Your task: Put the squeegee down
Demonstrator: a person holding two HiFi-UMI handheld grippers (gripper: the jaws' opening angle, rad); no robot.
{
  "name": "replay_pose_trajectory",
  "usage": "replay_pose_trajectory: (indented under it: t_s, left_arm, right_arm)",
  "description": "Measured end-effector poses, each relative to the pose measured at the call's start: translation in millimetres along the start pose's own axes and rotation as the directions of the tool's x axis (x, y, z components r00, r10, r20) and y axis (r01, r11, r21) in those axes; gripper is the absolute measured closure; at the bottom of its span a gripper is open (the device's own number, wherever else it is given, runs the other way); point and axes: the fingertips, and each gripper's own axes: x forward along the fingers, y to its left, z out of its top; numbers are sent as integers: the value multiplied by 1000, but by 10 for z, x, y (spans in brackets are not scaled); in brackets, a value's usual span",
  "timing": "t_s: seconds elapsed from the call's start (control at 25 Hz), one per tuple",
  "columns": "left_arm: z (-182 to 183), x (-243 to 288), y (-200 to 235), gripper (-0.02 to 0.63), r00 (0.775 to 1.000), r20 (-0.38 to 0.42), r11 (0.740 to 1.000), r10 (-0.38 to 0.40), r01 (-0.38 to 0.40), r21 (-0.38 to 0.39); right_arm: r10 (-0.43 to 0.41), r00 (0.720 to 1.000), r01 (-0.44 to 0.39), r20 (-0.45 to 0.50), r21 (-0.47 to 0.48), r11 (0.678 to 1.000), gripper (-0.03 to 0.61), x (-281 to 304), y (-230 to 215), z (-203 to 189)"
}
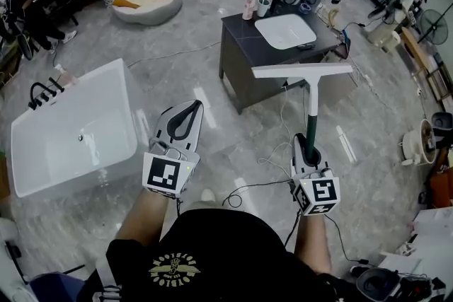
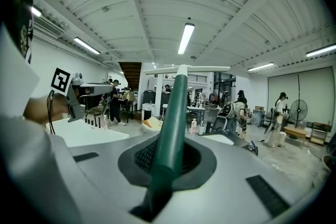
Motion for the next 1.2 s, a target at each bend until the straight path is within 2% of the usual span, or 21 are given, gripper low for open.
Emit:
replay_pose_trajectory:
  t_s: [0.24,0.4,0.52,0.76,0.88,1.08,1.2]
  left_arm:
    - [-233,82,280,591,999,-32,999,-38,37,-29]
    - [-339,132,264,591,996,-47,996,-78,76,-41]
    - [-342,234,236,591,995,-23,995,-97,96,-39]
    - [-460,437,376,591,996,-54,995,-77,74,-63]
    - [-526,584,437,591,996,-48,992,-71,65,-107]
    - [-544,819,531,591,998,-49,997,-51,48,-56]
    - [-517,942,638,591,1000,-31,999,-2,1,-42]
  right_arm:
    - [-30,1000,30,-3,6,1000,540,156,159,114]
    - [-63,998,63,-19,25,998,540,164,148,63]
    - [-76,997,76,-16,40,996,540,210,64,49]
    - [-66,998,66,-11,43,997,540,395,-38,6]
    - [-55,998,56,-27,43,998,540,560,-108,-73]
    - [-52,998,53,-29,46,998,540,827,-295,-112]
    - [-40,999,41,-19,57,998,540,992,-417,-78]
